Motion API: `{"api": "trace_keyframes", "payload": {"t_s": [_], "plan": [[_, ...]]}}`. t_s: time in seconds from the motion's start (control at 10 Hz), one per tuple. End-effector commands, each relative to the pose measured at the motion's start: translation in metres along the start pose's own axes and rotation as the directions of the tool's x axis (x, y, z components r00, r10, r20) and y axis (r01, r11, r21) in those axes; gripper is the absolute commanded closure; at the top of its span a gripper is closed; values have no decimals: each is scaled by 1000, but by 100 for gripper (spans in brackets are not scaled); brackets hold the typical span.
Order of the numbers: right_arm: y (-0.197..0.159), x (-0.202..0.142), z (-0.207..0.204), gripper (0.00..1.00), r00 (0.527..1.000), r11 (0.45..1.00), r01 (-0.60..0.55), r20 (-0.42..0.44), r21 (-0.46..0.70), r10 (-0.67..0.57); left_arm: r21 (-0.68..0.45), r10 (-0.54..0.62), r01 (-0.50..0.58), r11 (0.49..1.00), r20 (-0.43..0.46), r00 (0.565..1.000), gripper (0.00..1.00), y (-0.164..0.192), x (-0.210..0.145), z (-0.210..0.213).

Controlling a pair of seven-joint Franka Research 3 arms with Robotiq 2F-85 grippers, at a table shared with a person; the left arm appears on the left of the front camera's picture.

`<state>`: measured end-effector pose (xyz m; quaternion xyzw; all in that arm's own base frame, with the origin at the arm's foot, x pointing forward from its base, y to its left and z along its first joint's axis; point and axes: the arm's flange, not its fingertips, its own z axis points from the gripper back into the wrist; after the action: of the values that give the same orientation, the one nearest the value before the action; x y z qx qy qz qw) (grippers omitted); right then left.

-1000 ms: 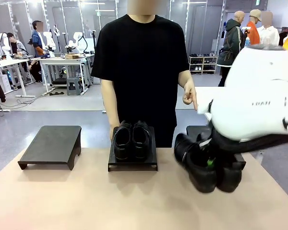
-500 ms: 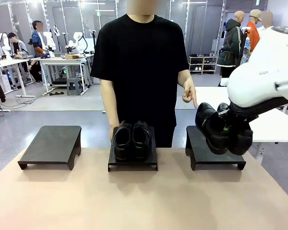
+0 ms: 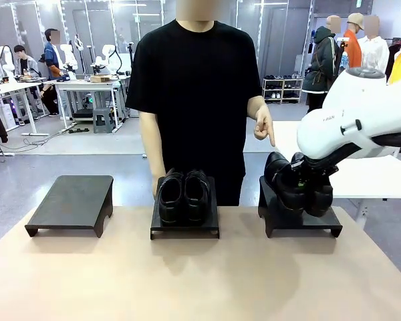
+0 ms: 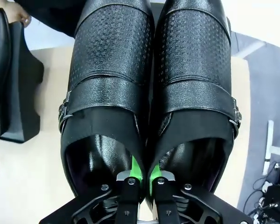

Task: Place the shoes on the stand as instructed by the person.
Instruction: Pick up another pair of Shoes and place it on the Shoes Stand indicated by the person.

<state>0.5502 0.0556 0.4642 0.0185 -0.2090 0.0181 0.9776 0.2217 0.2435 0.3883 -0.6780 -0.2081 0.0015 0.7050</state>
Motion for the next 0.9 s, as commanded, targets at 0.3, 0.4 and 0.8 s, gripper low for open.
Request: {"api": "trace_keyframes", "payload": {"t_s": [0.3,0.4,0.8], "plan": [[-10,21,-32,93,997,999,-46,66,-7,46,-4,-7,7,1000,9,1000,0,-2,2,0],[-10,22,-36,93,997,999,-42,66,-13,43,-4,-7,7,1000,9,1000,0,-2,2,0],[-8,26,-51,93,999,1000,-22,38,-2,22,-4,-7,7,1000,9,1000,0,-2,2,0]]}}
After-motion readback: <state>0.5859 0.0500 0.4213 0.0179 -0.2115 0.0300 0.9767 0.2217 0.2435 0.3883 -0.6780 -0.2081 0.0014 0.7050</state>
